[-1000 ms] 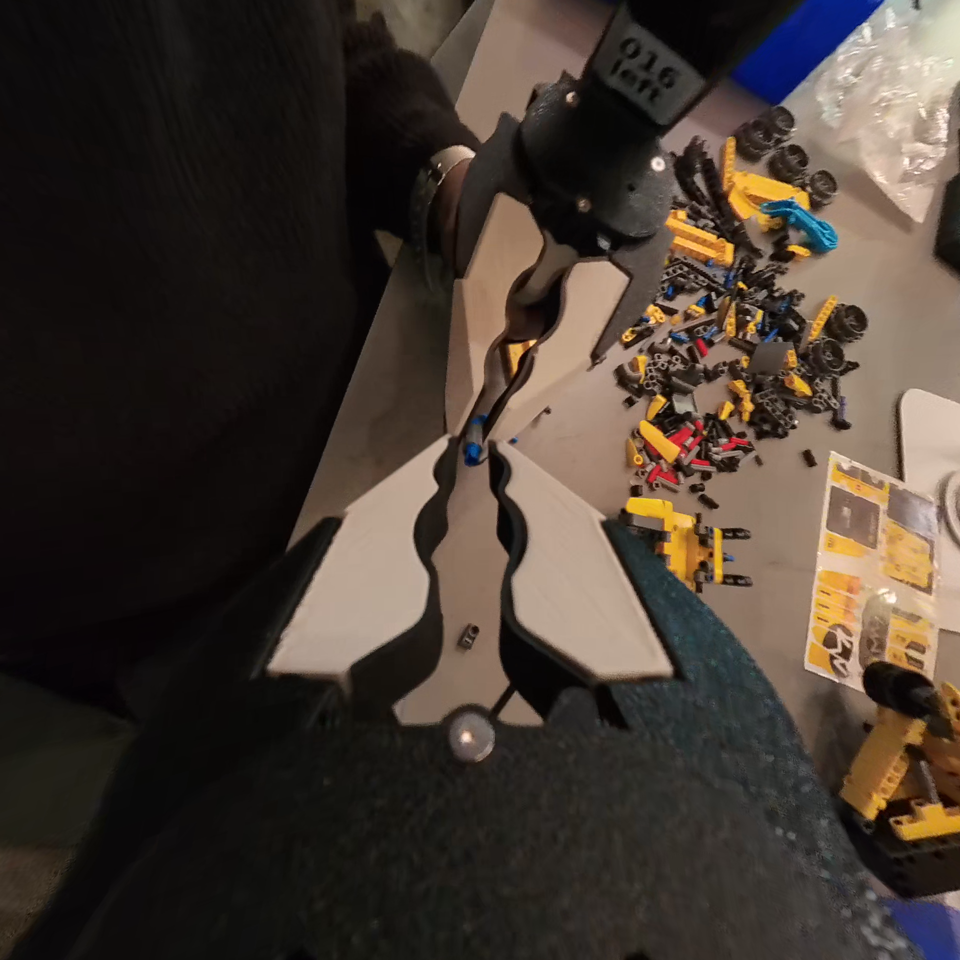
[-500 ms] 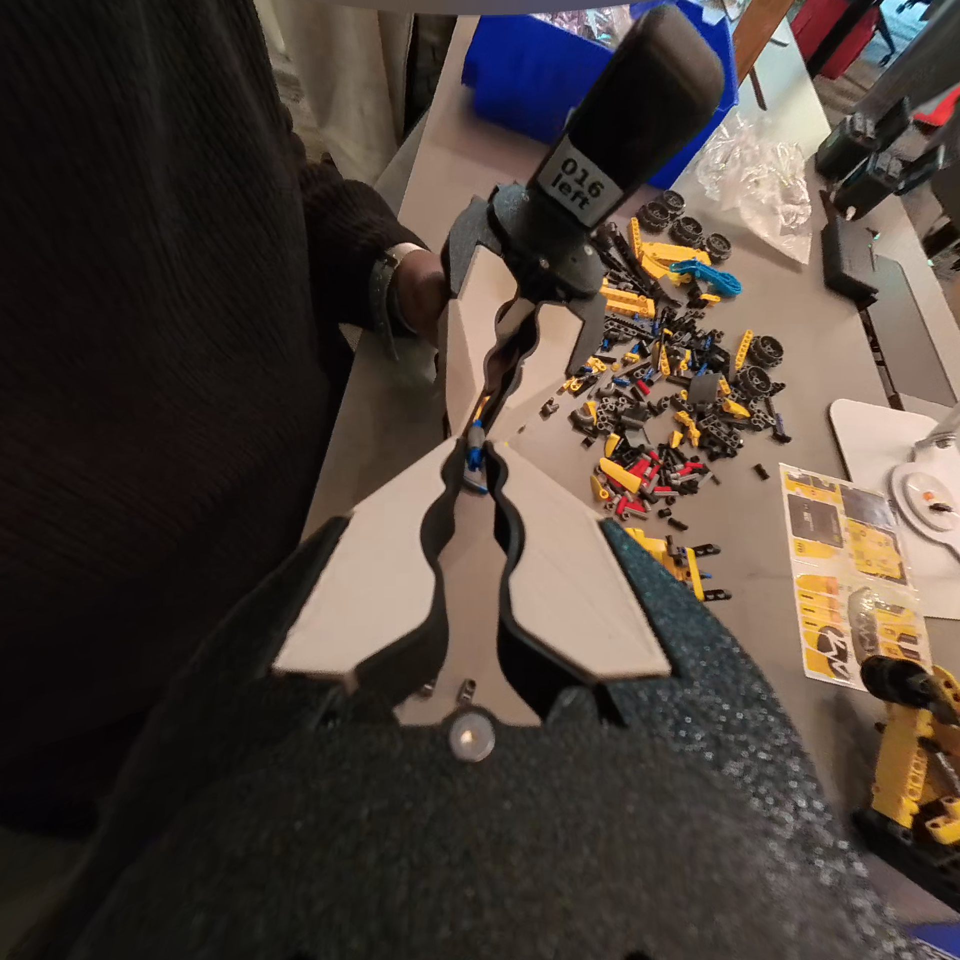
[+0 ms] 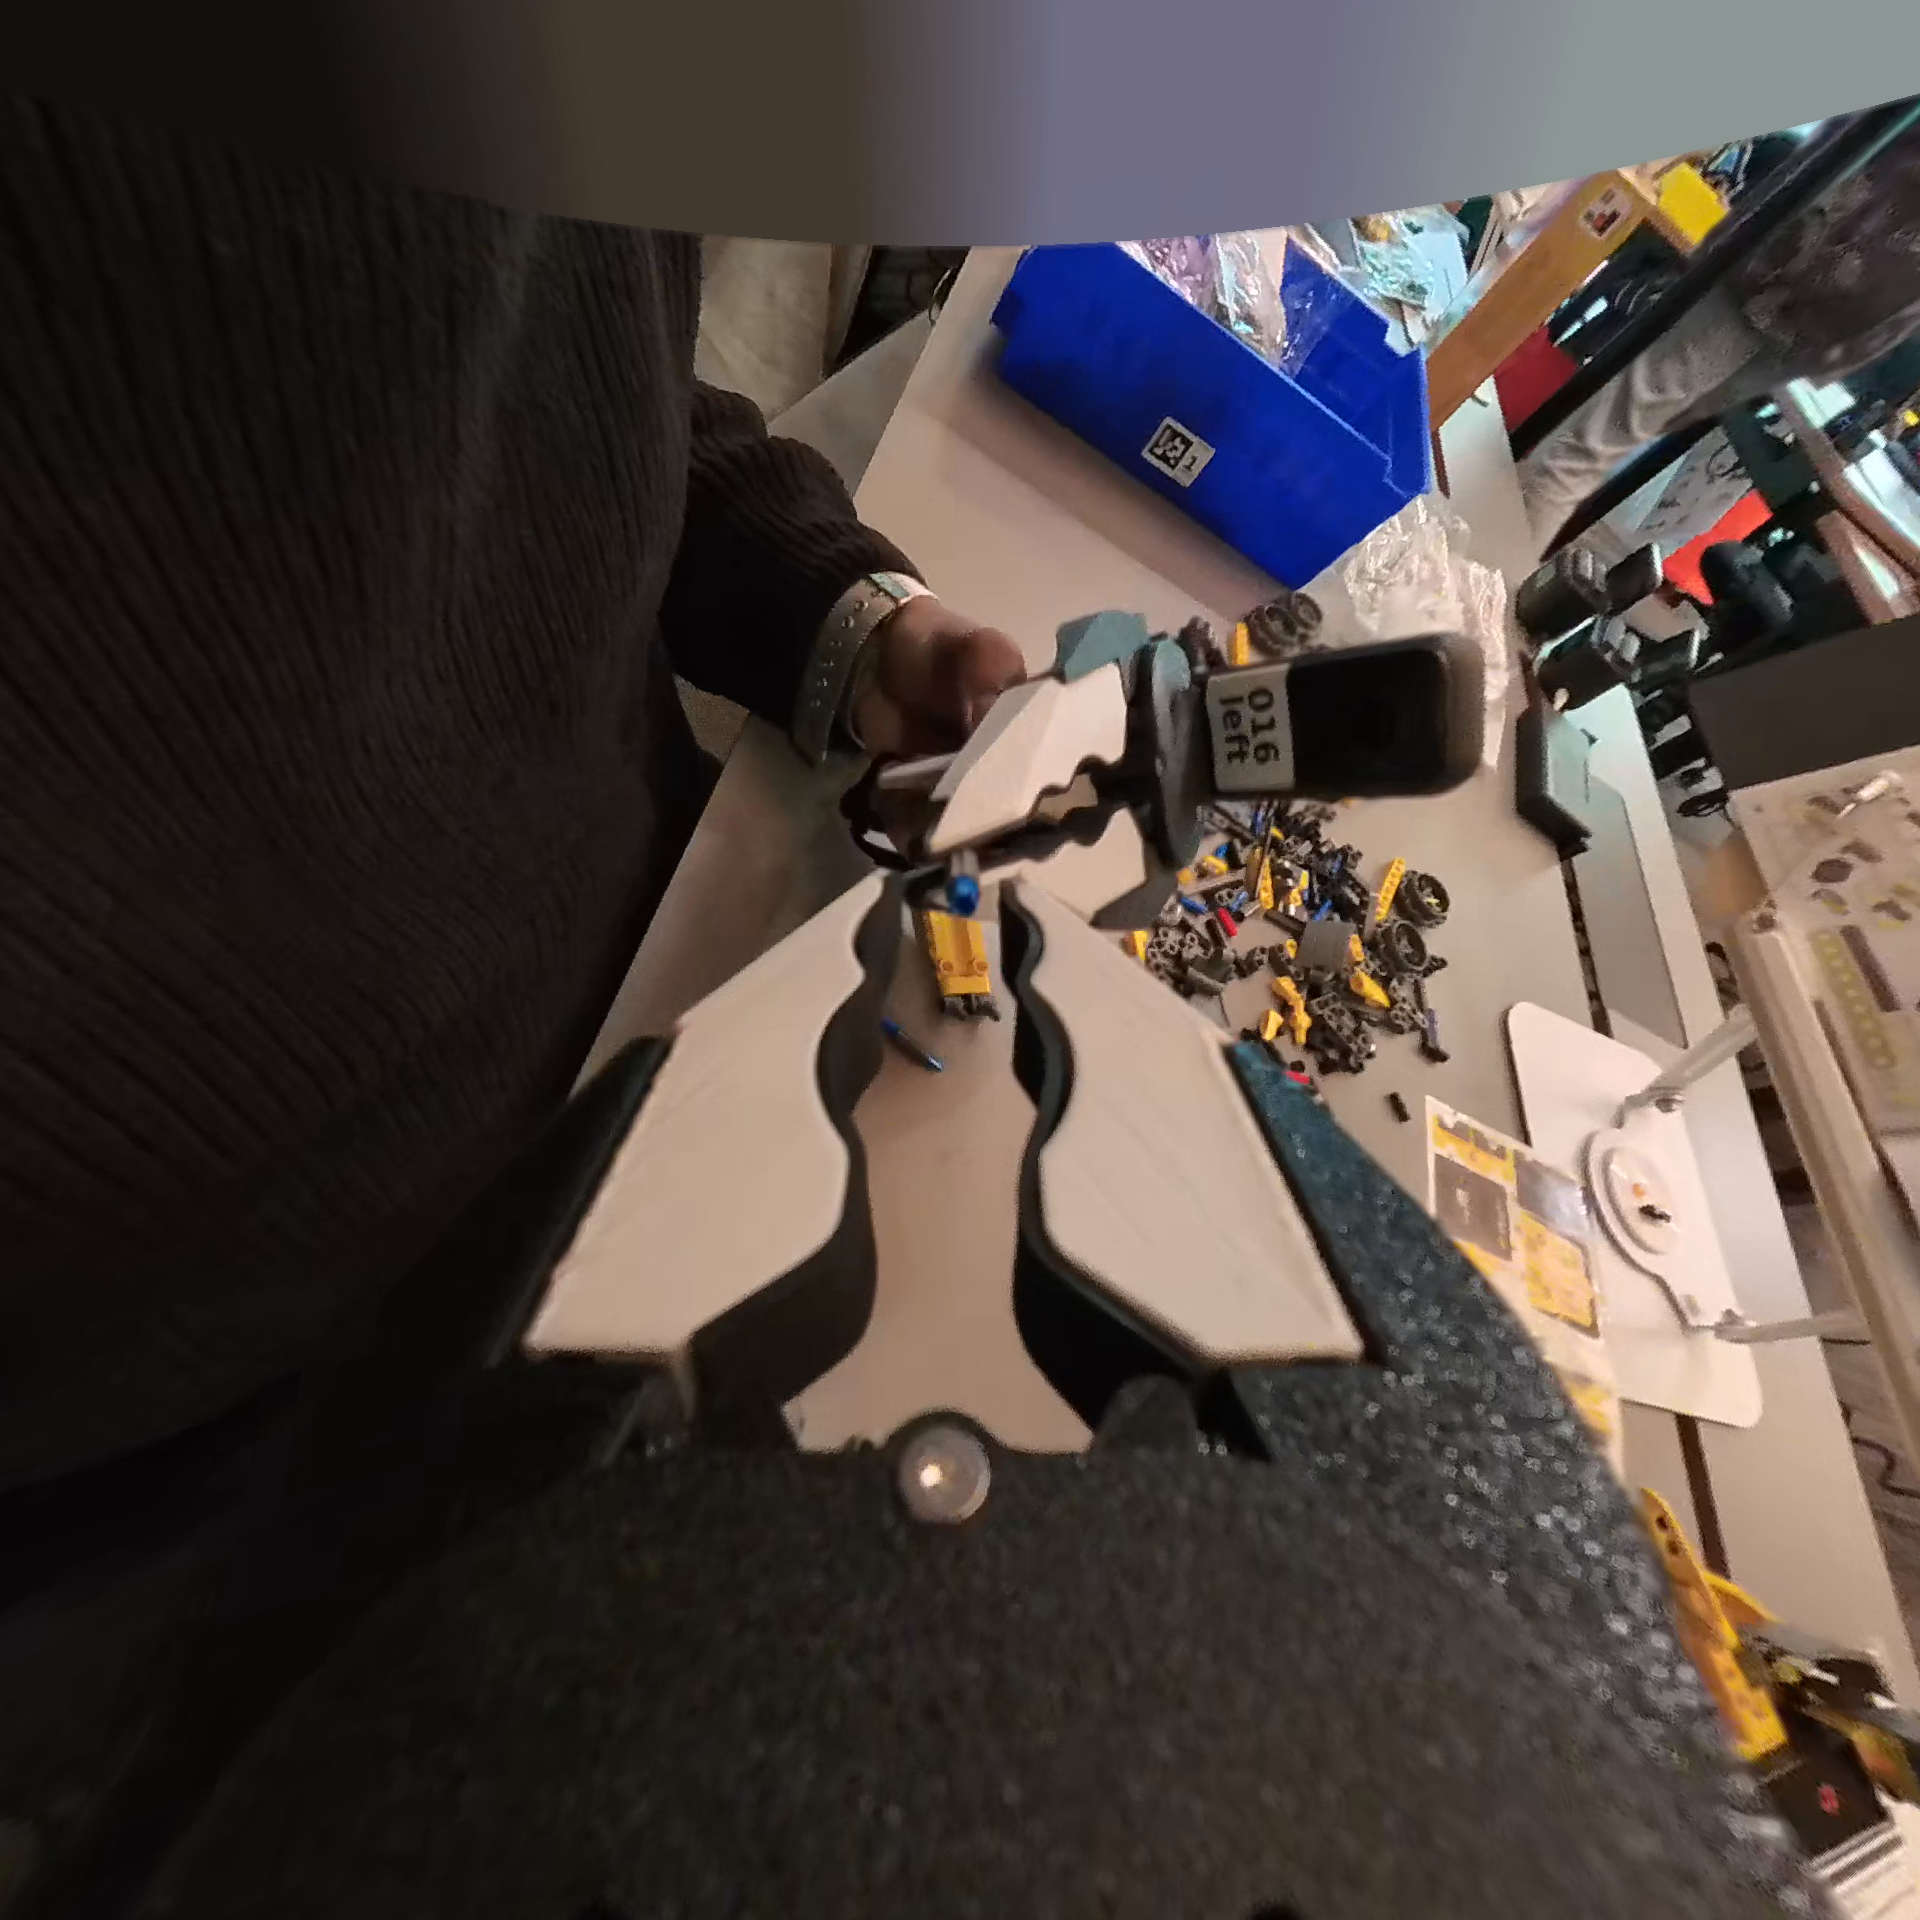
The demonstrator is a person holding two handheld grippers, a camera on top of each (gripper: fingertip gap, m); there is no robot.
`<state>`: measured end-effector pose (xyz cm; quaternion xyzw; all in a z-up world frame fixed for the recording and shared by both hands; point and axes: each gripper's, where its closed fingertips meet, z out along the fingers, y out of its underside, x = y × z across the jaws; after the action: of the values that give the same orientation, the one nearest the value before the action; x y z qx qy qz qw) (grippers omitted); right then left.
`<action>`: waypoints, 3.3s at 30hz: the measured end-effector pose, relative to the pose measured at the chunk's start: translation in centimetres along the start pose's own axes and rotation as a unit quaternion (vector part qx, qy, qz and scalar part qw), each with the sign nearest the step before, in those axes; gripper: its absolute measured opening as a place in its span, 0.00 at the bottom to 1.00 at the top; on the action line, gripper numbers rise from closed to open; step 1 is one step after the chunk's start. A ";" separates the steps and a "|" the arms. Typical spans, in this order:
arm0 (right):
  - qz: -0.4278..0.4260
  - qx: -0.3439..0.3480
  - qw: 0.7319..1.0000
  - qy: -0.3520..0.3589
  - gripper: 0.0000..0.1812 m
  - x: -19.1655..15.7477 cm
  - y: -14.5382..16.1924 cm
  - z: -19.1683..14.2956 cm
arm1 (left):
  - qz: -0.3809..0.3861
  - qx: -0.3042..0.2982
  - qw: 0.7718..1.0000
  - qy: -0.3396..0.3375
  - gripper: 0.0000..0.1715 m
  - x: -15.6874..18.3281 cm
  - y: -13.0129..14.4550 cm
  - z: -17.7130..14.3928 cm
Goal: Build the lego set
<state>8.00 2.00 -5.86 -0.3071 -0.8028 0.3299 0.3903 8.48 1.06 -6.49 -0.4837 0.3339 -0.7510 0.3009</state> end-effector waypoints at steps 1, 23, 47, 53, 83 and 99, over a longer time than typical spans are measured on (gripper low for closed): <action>-0.004 0.001 1.000 -0.002 0.10 0.0 -0.1 0.0 | -0.007 -0.003 1.000 0.001 0.00 -0.1 0.2 0.1; 0.055 -0.054 0.997 -0.015 0.03 1.6 1.6 0.7 | -0.038 0.020 0.997 -0.070 0.18 -2.7 -0.3 -0.7; 0.374 -0.408 0.831 -0.053 0.03 -2.7 19.1 -1.7 | 0.010 0.024 0.921 -0.388 0.17 -10.0 -0.9 -7.1; 0.386 -0.407 0.826 -0.049 0.03 -2.5 19.4 -1.5 | 0.012 0.020 0.921 -0.390 0.17 -10.1 -0.8 -7.1; 0.335 -0.451 0.826 -0.040 0.04 -3.0 20.0 -1.2 | 0.017 0.003 0.916 -0.400 0.15 -10.5 -0.4 -7.0; 0.317 -0.364 0.876 -0.029 0.13 -2.8 14.8 1.9 | 0.024 0.055 0.912 -0.407 0.14 -10.0 -2.0 -8.3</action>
<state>11.35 8.15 -19.37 -0.6552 -0.7372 0.1296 0.1022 4.06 11.72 -12.74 -0.7217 0.1527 -0.4989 0.4549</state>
